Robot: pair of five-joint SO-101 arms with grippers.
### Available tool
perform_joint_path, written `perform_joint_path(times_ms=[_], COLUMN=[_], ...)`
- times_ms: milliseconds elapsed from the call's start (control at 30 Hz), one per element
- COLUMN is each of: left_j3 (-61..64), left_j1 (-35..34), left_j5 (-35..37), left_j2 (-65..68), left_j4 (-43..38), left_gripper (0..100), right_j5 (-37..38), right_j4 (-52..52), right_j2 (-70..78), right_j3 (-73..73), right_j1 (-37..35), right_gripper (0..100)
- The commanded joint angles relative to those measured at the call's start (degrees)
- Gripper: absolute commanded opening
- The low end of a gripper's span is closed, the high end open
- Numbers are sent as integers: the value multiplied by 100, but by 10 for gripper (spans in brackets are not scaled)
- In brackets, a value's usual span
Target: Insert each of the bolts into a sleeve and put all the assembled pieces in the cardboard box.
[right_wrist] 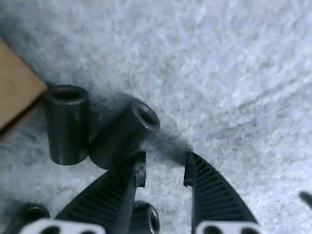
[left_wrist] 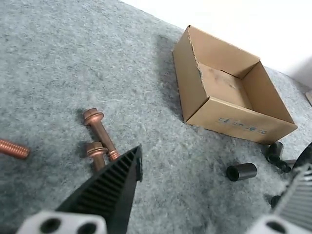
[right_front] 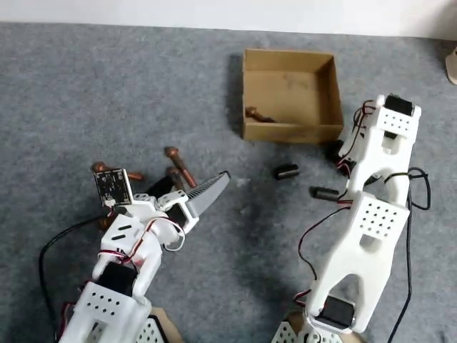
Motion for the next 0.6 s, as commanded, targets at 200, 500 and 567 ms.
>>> perform_joint_path(times_ms=[200,500,567], left_j3=[145,145,145], left_j1=[-13,-13,-13], left_j5=[9,9,9], left_j2=[-22,-22,-22], left_j4=[35,35,35], left_gripper=[435,435,435], right_j5=[-53,-563,-589], right_j4=[-101,330,532], right_j2=[-189,-180,-154], right_j3=[-31,-1077,-1481], right_j1=[-4,-13,-84], right_gripper=[126,126,126])
